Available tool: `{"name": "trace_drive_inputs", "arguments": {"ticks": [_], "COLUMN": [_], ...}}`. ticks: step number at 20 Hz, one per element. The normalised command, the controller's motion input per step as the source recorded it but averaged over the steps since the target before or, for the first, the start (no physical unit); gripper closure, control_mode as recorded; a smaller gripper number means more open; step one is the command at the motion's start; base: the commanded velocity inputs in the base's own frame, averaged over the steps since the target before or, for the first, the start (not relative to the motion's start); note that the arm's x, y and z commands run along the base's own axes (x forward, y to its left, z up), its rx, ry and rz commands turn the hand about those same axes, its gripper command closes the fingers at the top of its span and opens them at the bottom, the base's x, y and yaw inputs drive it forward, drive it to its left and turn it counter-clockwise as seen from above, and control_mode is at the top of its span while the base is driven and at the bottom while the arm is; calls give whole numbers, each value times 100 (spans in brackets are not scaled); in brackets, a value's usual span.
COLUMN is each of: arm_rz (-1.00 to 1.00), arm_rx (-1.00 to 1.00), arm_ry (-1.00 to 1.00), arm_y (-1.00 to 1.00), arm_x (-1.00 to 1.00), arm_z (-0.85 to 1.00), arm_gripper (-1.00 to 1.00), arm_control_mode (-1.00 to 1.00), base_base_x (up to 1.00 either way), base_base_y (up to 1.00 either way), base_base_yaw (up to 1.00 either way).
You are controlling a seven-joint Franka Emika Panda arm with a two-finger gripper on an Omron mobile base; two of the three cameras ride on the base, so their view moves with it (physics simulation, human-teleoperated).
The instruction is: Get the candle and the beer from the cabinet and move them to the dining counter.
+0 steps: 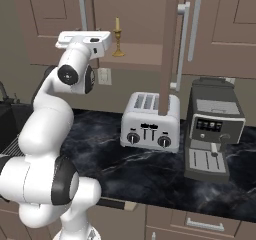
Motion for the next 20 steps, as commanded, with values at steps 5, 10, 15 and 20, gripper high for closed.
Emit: {"name": "trace_drive_inputs", "arguments": {"ticks": [5,10,15,20], "arm_rz": [0,0,0,0], "arm_rx": [0,0,0,0], "arm_ry": [0,0,0,0], "arm_y": [0,0,0,0], "arm_x": [0,0,0,0], "arm_z": [0,0,0,0], "arm_gripper": [100,100,100,100], "arm_control_mode": [-100,-100,-100,-100], "base_base_x": [0,0,0,0], "base_base_y": [0,0,0,0], "base_base_yaw": [0,0,0,0]}}
